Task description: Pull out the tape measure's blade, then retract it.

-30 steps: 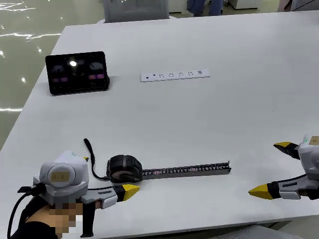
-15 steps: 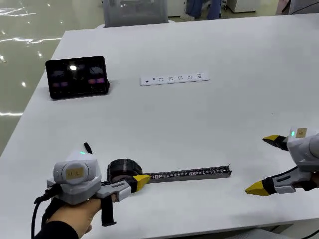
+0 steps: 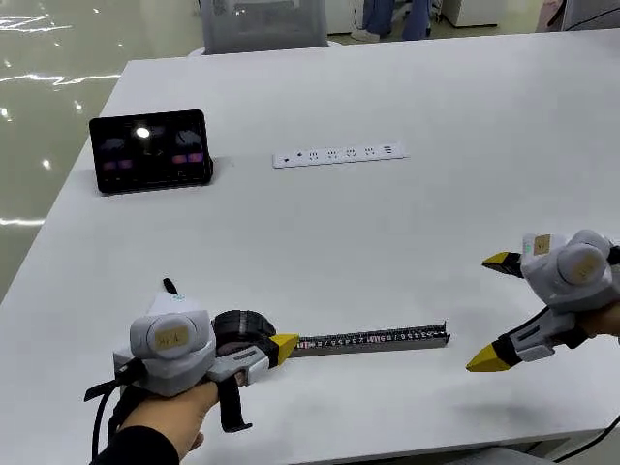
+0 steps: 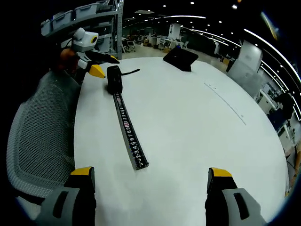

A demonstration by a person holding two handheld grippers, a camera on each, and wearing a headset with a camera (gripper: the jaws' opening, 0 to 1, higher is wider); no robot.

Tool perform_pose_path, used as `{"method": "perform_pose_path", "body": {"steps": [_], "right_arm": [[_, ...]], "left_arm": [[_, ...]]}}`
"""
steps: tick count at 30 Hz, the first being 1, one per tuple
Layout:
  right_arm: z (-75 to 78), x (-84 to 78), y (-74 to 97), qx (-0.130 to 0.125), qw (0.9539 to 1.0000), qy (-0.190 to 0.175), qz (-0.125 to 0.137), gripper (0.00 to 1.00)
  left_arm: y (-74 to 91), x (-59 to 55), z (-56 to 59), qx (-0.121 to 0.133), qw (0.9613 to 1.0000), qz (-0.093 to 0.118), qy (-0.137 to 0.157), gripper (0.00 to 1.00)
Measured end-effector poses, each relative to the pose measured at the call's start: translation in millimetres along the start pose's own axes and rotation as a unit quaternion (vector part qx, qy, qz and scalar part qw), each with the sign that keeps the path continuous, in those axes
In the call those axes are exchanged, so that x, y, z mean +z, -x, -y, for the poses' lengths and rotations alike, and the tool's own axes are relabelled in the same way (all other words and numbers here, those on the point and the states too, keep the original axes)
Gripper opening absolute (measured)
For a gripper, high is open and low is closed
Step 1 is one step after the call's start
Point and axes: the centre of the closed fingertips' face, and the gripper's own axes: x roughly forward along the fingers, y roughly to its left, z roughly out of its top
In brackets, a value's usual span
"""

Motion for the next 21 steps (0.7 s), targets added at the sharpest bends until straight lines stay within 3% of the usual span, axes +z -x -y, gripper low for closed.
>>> {"method": "perform_pose_path", "body": {"steps": [11,18,21], "right_arm": [[-2.8,-1.6,-21.4,0.053,0.9971,0.034,-0.043,0.99],[-7.2,-4.5,-29.8,0.072,0.9943,0.050,-0.061,0.99],[-8.8,-6.9,-33.0,0.081,0.9928,0.056,-0.068,0.99]], "left_arm": [[-10.2,-6.1,-8.6,0.051,0.9984,0.016,0.016,0.99],[-10.8,-1.7,-11.1,0.076,0.9963,0.041,-0.001,0.99],[-13.6,5.4,-11.9,0.089,0.9946,0.052,-0.002,0.99]]}}
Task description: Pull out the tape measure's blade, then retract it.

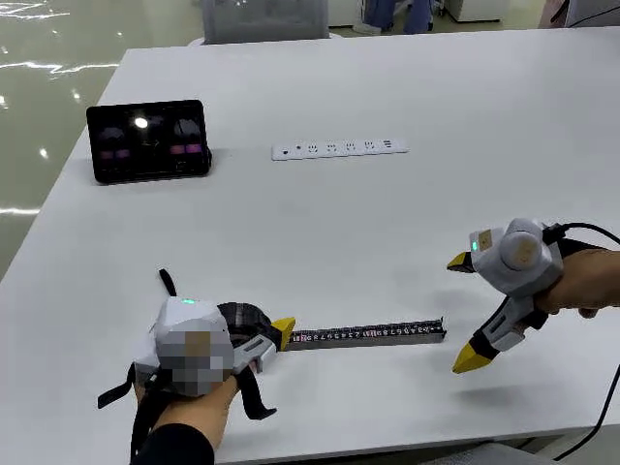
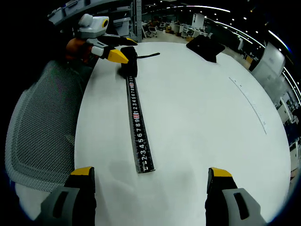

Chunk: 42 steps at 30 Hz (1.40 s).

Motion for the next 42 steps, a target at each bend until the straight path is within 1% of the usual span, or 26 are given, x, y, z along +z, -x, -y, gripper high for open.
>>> {"method": "perform_pose_path", "body": {"steps": [2,3,6,8,10,12,14,15,16,17,19,22,24,28,30,33,37,42], "right_arm": [[1.2,-2.8,-2.3,0.003,1.0000,0.003,-0.002,0.99],[1.6,-1.7,-0.9,0.004,1.0000,0.004,-0.004,0.99],[5.0,-2.4,-2.9,0.006,1.0000,0.006,-0.005,0.99],[6.4,-1.2,-4.0,0.004,0.9999,0.008,-0.004,0.99],[5.6,-2.5,-5.9,0.009,0.9999,0.012,-0.007,0.96],[5.6,-2.6,-7.2,0.011,0.9998,0.012,-0.009,0.95],[4.5,-4.3,-8.2,0.016,0.9998,0.009,-0.009,0.95],[4.0,-4.1,-8.1,0.016,0.9997,0.012,-0.010,0.94],[3.6,-4.9,-8.8,0.017,0.9997,0.015,-0.013,0.93],[3.1,-5.3,-9.5,0.018,0.9996,0.018,-0.013,0.92],[2.3,-5.2,-10.5,0.018,0.9994,0.024,-0.015,0.88],[3.2,-6.4,-13.2,0.020,0.9991,0.032,-0.018,0.80],[1.8,-5.7,-12.6,0.024,0.9990,0.032,-0.021,0.74],[0.7,-6.6,-13.0,0.027,0.9986,0.037,-0.026,0.60],[-1.2,-6.9,-12.9,0.031,0.9986,0.035,-0.026,0.54],[-4.4,-6.9,-12.9,0.033,0.9982,0.043,-0.027,0.46],[-5.5,-6.9,-14.3,0.035,0.9982,0.041,-0.028,0.41],[-5.7,-9.4,-19.0,0.035,0.9983,0.037,-0.029,0.30]], "left_arm": [[-2.5,-0.4,-0.9,0.009,1.0000,-0.002,0.004,0.99],[-3.3,-1.3,-0.9,0.015,0.9999,0.000,0.005,0.99],[-4.5,-5.5,2.8,0.010,0.9997,0.005,0.021,0.99],[-5.1,-10.6,2.5,0.015,0.9994,0.004,0.032,0.99],[-6.9,-11.7,2.5,0.018,0.9990,0.007,0.040,0.99],[-8.4,-11.7,3.4,0.020,0.9991,0.011,0.037,0.99],[-9.8,-11.9,7.1,0.016,0.9993,0.016,0.030,0.99],[-10.6,-13.2,9.2,0.011,0.9995,0.017,0.022,0.99],[-10.9,-16.4,9.9,0.008,0.9998,0.016,0.007,0.99],[-10.4,-16.9,9.6,0.007,0.9998,0.019,0.007,0.99],[-9.8,-17.2,7.6,0.001,0.9997,0.021,0.013,0.99],[-10.4,-19.2,2.7,0.007,0.9997,0.018,0.015,0.99],[-11.0,-20.6,1.7,0.009,0.9997,0.017,0.018,0.99],[-11.1,-20.4,3.3,0.006,0.9997,0.017,0.018,0.99],[-11.3,-20.2,5.5,0.004,0.9997,0.017,0.017,0.99],[-11.2,-19.0,6.6,0.002,0.9997,0.019,0.017,0.99],[-11.1,-20.0,5.4,0.004,0.9997,0.016,0.021,0.99],[-12.2,-23.2,3.8,0.006,0.9997,0.008,0.022,0.99]]}}
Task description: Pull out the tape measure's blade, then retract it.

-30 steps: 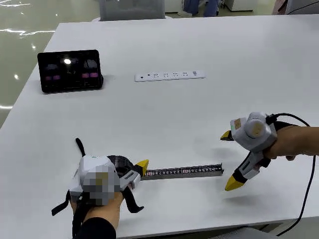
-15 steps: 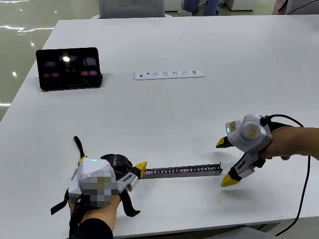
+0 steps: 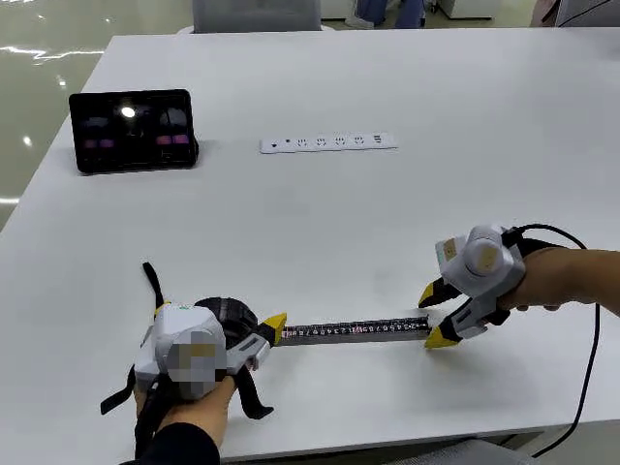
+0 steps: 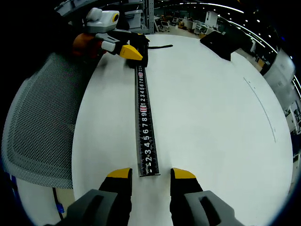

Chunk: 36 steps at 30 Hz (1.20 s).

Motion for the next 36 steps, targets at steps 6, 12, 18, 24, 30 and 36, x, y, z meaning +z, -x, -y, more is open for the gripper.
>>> {"method": "perform_pose_path", "body": {"steps": [6,12,18,24,30,36], "right_arm": [[3.7,0.1,-2.8,-0.012,0.9999,0.009,-0.005,0.17],[0.4,1.5,-4.7,-0.007,0.9997,0.022,-0.010,0.12],[1.7,2.0,-5.4,0.003,0.9993,0.034,-0.018,0.11],[3.0,2.6,-6.6,0.005,0.9992,0.015,-0.037,0.11],[4.2,1.2,-5.8,0.002,0.9995,-0.005,-0.031,0.11],[4.2,1.2,-6.0,-0.001,0.9996,-0.010,-0.027,0.11]], "left_arm": [[0.1,1.0,-0.7,0.000,1.0000,0.004,-0.001,0.98],[-0.9,1.8,-0.5,0.000,1.0000,0.005,0.001,0.97],[-1.1,2.4,-4.1,0.007,0.9999,0.006,0.009,0.94],[-1.2,-1.1,-8.6,0.016,0.9996,-0.004,0.024,0.88],[-0.8,-4.2,-7.0,0.010,0.9993,-0.013,0.034,0.70],[-0.1,-5.0,-5.4,0.007,0.9994,-0.016,0.029,0.66]]}}
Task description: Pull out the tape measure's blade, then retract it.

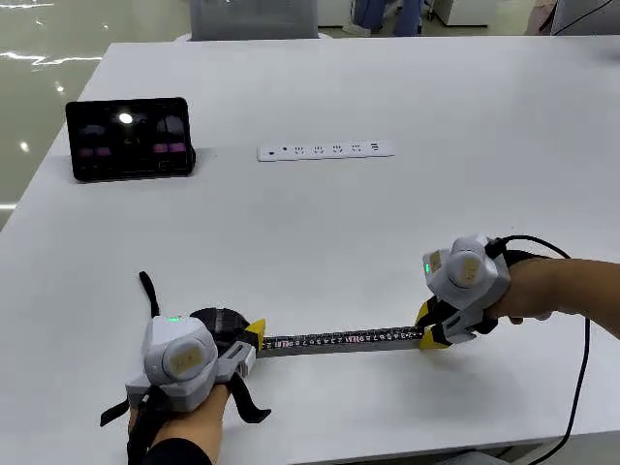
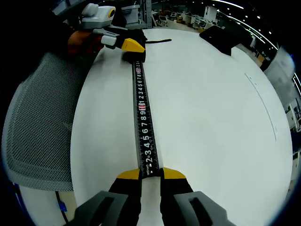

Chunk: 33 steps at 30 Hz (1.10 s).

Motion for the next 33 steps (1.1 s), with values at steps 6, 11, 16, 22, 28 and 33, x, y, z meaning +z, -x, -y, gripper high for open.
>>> {"method": "perform_pose_path", "body": {"steps": [6,11,16,22,28,33], "right_arm": [[0.1,0.1,0.1,-0.002,1.0000,-0.006,-0.001,0.11],[0.7,0.7,0.2,-0.004,0.9999,-0.011,0.001,0.11],[0.8,0.8,0.8,-0.005,0.9998,-0.017,0.004,0.11],[0.5,1.8,-0.1,-0.006,0.9998,-0.016,-0.002,0.11],[0.2,1.5,0.0,-0.006,0.9999,-0.016,-0.001,0.11],[0.4,3.1,-0.4,-0.007,0.9997,-0.022,-0.006,0.11]], "left_arm": [[-0.1,-1.0,0.7,-0.001,0.9999,-0.009,-0.014,0.65],[0.6,-2.4,0.4,0.002,0.9996,-0.020,-0.018,0.64],[1.1,-2.2,1.0,0.000,0.9997,-0.019,-0.017,0.65],[1.5,-2.3,1.4,0.000,0.9997,-0.017,-0.019,0.65],[1.2,-2.9,2.3,-0.001,0.9996,-0.017,-0.020,0.65],[1.4,-3.2,2.8,-0.002,0.9996,-0.017,-0.022,0.65]]}}
